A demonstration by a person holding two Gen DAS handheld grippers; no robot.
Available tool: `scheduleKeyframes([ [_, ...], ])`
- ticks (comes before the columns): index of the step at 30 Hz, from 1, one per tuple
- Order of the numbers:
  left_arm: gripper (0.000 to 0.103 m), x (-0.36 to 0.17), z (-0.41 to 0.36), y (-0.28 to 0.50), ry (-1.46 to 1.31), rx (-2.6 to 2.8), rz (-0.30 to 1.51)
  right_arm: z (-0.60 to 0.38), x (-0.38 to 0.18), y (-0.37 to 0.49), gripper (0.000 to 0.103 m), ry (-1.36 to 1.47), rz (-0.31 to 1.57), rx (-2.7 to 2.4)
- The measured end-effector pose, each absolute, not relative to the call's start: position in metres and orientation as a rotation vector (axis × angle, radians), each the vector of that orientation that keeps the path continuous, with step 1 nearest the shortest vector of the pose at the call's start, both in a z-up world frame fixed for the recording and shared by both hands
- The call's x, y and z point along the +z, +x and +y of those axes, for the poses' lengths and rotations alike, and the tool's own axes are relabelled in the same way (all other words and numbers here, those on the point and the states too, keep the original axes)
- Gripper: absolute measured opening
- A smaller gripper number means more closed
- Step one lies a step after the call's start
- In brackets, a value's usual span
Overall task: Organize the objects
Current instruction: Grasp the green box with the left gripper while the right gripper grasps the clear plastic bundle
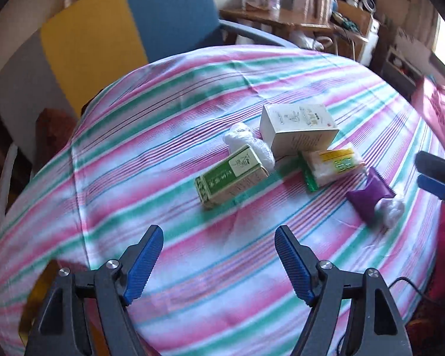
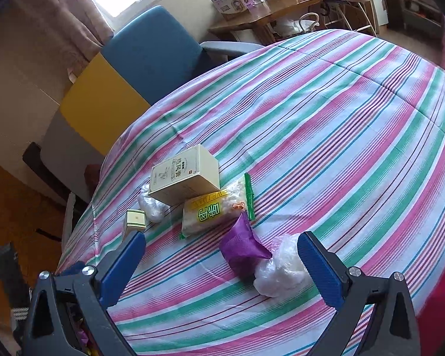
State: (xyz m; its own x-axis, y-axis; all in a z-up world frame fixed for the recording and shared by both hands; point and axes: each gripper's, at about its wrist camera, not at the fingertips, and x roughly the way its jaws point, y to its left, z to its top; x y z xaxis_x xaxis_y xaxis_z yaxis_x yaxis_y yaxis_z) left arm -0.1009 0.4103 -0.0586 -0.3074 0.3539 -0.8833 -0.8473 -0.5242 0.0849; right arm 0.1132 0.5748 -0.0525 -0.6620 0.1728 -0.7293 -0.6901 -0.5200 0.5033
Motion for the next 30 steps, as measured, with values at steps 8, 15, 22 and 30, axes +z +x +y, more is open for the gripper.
scheduleKeyframes([
  [8,0.079,-0.08,0.451,-0.126,-1.043,1.813,0.837,0.577,-0.055,0.113,0.103,-0.86,1.155,2.21],
  [15,0.078,-0.098,0.468,-0.136,-1.049,1.727,0.818,0.579,-0.057,0.112,0.103,-0.873,1.166,2.207],
  [22,0.031,-0.102,0.461,-0.129,-1.141,1.701,0.678,0.583,-0.059,0.112,0.103,-0.873,1.16,2.179],
  [30,0.031,-0.095,0.427,-0.107,-1.246,1.734,0.527,0.586,-0.06,0.113,0.103,-0.87,1.134,2.164],
])
